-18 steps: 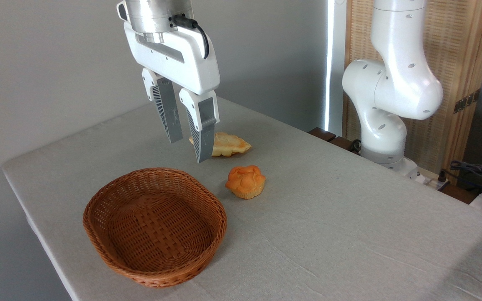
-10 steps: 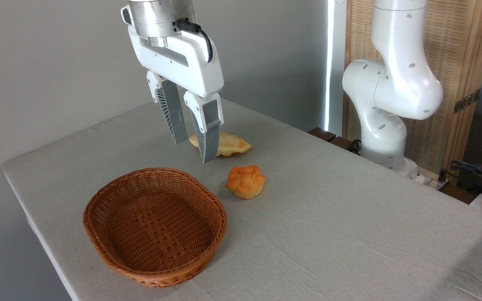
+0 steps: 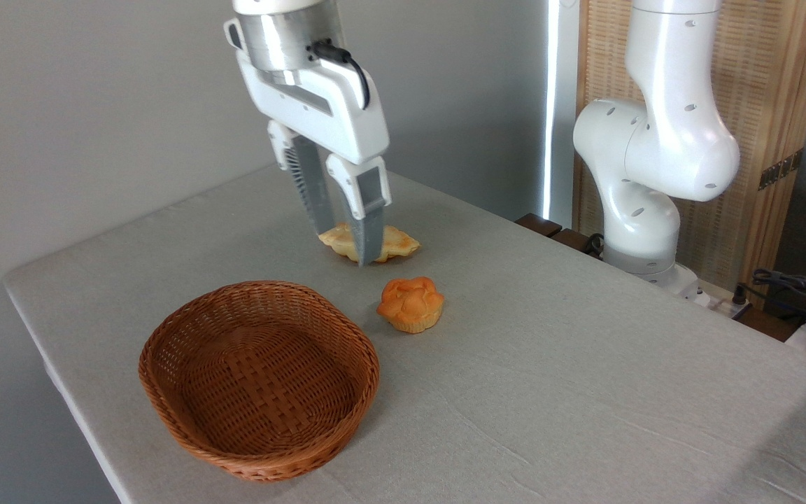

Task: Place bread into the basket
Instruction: 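Move the open gripper over the round orange bun and lower it, then close the gripper on the round orange bun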

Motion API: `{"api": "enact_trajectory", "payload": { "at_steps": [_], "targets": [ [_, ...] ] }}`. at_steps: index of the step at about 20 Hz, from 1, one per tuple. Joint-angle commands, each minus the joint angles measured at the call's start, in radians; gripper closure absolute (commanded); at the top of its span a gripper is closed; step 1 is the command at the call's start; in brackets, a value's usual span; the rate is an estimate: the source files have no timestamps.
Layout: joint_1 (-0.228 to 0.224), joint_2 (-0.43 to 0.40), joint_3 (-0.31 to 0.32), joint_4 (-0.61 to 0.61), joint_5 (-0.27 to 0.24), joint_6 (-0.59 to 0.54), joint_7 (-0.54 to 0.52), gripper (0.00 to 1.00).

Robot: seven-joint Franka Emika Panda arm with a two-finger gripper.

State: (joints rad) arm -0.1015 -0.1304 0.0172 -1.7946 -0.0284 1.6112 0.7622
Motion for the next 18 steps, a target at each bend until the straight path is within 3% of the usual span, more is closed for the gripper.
{"api": "enact_trajectory", "payload": {
  "at_steps": [1,5,8,14,16,18],
  "targets": [
    [-0.081,-0.127,0.010,-0.224,0.005,0.029,0.012,0.00],
    [-0.167,-0.135,0.010,-0.314,0.002,0.076,0.008,0.00],
    [-0.190,-0.136,0.010,-0.370,0.002,0.113,0.008,0.00],
    [-0.193,-0.135,0.012,-0.499,0.015,0.258,0.011,0.00],
    [-0.193,-0.130,0.012,-0.552,0.045,0.332,0.012,0.00],
    [-0.193,-0.127,0.012,-0.555,0.082,0.332,0.012,0.00]
  ]
}}
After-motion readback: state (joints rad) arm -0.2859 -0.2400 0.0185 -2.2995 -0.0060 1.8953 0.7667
